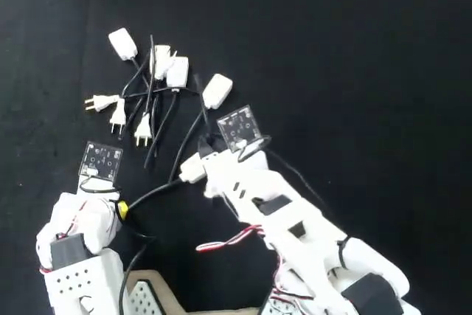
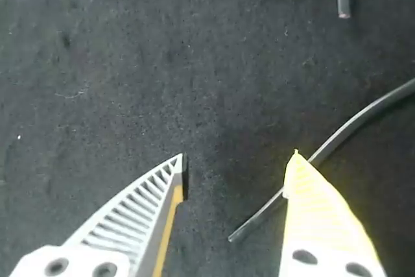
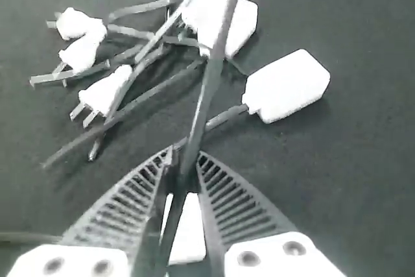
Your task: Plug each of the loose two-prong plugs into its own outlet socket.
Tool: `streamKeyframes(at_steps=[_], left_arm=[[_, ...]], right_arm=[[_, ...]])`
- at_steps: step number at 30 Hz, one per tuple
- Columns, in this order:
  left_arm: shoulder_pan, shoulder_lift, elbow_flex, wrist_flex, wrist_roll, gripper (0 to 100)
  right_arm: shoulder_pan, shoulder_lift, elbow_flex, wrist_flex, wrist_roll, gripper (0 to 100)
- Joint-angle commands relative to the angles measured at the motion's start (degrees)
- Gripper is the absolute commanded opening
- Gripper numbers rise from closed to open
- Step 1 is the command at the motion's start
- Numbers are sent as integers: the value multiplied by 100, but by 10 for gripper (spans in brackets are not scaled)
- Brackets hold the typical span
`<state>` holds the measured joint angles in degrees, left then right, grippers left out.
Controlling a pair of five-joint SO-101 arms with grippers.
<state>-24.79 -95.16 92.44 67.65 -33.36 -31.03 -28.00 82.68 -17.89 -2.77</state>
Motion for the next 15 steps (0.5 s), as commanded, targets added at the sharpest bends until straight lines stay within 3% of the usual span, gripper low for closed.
streamKeyframes(at_steps=[1, 5, 7, 11, 15], left_arm=[[75, -35, -57, 62, -44, 248], [75, -35, -48, 53, -44, 248], [75, -35, -48, 53, -44, 248], [75, -35, -48, 53, -53, 248], [75, -35, -48, 53, -53, 248]], right_arm=[[97, 13, -303, -149, -18, 11], [220, -171, -347, 325, -18, 15], [316, -532, -567, 1169, -18, 23], [765, -1332, -1516, 3921, -202, 148], [1029, -1965, -2009, 5266, -1240, 299]])
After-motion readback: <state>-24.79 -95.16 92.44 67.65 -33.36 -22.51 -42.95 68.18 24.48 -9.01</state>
